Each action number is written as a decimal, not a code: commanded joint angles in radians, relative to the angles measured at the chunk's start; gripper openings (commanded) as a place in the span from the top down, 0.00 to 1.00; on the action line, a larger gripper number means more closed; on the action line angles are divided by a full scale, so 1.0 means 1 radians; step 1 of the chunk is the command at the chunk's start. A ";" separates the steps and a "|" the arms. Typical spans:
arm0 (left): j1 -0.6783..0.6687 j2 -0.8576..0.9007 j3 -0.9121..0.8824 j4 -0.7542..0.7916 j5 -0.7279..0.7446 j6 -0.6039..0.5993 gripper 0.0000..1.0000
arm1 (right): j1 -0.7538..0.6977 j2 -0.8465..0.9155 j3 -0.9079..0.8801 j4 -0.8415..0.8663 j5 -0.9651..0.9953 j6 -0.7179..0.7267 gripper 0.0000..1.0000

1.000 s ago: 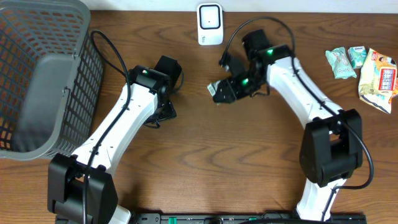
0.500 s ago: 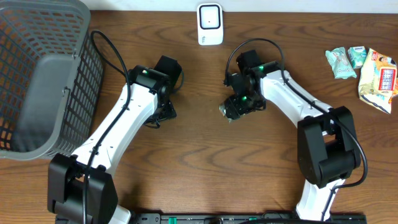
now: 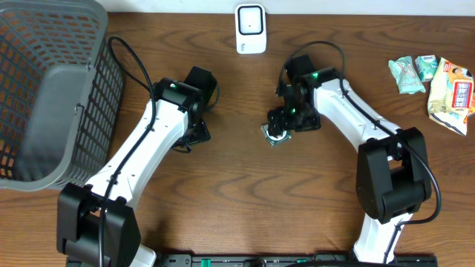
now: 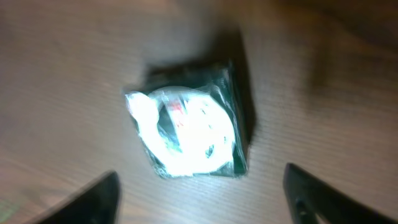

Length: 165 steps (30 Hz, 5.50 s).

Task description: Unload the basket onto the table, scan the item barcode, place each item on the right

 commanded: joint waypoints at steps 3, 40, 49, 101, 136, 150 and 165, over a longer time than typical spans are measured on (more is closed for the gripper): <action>0.002 -0.005 -0.005 -0.006 -0.016 -0.009 0.02 | -0.005 -0.014 0.097 0.023 -0.052 0.237 0.77; 0.002 -0.005 -0.005 -0.006 -0.016 -0.008 0.02 | 0.180 0.004 -0.163 0.447 0.294 0.697 0.98; 0.002 -0.005 -0.005 -0.006 -0.016 -0.009 0.02 | 0.173 -0.004 -0.150 0.305 0.204 0.545 0.99; 0.002 -0.005 -0.005 -0.006 -0.016 -0.009 0.02 | 0.119 -0.064 -0.231 0.087 0.286 0.750 0.12; 0.002 -0.005 -0.005 -0.006 -0.016 -0.009 0.02 | 0.092 -0.064 -0.321 0.209 0.246 0.547 0.32; 0.002 -0.005 -0.005 -0.006 -0.016 -0.009 0.02 | 0.091 -0.064 -0.307 0.218 0.238 0.533 0.42; 0.002 -0.005 -0.005 -0.006 -0.016 -0.008 0.02 | 0.085 -0.064 -0.072 0.236 0.239 0.349 0.43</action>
